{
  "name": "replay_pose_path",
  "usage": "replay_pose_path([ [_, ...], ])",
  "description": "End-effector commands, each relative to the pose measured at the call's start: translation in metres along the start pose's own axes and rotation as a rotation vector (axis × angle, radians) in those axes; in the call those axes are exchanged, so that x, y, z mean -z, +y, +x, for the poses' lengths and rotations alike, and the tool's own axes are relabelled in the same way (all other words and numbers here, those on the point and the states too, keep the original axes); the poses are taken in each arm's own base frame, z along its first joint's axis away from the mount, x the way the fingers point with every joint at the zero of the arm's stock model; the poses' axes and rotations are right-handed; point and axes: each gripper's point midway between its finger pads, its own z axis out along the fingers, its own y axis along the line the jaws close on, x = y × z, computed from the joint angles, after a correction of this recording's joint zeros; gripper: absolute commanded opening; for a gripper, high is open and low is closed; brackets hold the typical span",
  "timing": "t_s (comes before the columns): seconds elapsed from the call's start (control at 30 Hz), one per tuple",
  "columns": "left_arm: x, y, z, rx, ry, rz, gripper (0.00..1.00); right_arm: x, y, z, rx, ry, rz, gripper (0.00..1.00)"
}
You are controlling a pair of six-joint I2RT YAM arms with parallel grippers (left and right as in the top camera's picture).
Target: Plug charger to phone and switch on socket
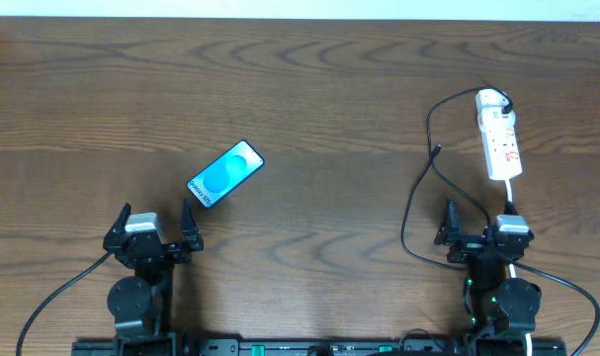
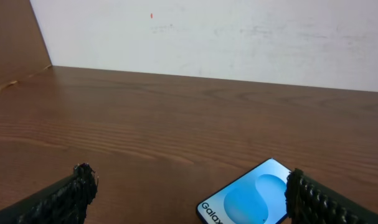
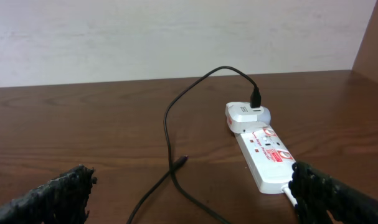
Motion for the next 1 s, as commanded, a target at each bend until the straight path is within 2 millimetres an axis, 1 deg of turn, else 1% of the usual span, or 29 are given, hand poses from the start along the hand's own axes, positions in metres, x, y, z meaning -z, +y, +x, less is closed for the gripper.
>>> replay_pose_path([
  [0.0,-0.0023,-0.0017,0.0167,-0.012,0.041,0.014,0.98,-0.0002,-0.0022,0.0019,0.008,0.007,0.01,0.99],
  [0.17,-0.0023,-0.0017,0.0167,-0.011,0.041,0.014,0.98,-0.0002,-0.0022,0.0019,0.008,0.007,0.01,0.99],
  [0.23,-0.0023,-0.0017,0.0167,-0.011,0.041,0.014,0.97,-0.0002,-0.0022,0.0019,0.008,0.007,0.01,0.99],
  [0.27,-0.0023,-0.0017,0.0167,-0.012,0.041,0.014,0.98,-0.0002,-0.0022,0.0019,0.008,0.007,0.01,0.99],
  [0.97,-0.0023,-0.0017,0.0167,-0.012,0.041,0.014,0.98,-0.0002,-0.0022,0.0019,0.008,0.007,0.01,0.99],
])
